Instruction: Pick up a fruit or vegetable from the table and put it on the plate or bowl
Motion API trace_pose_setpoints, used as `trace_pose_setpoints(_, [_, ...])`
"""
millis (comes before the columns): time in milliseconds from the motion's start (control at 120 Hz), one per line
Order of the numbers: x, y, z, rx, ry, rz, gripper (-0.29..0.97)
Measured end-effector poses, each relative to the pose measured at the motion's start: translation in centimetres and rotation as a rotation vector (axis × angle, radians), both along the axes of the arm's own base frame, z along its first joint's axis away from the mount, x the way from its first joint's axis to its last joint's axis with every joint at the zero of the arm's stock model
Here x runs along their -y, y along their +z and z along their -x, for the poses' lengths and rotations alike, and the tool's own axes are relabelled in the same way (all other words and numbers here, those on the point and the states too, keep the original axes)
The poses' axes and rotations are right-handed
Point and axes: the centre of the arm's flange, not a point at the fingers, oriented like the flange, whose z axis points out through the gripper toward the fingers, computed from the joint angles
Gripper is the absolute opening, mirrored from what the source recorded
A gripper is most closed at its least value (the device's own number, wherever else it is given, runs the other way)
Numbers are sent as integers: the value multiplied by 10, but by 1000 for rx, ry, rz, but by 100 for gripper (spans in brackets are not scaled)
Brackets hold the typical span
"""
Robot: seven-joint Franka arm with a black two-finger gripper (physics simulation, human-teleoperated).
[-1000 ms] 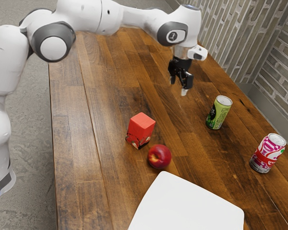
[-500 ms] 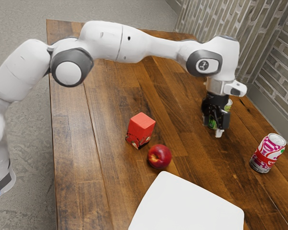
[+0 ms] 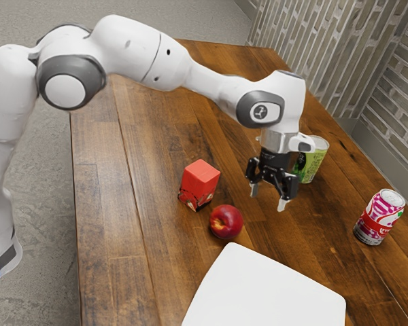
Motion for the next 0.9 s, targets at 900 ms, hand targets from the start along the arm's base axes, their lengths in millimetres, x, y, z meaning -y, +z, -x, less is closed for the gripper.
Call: trace_pose_setpoints(900, [45, 63, 56, -120, -27, -134, 68])
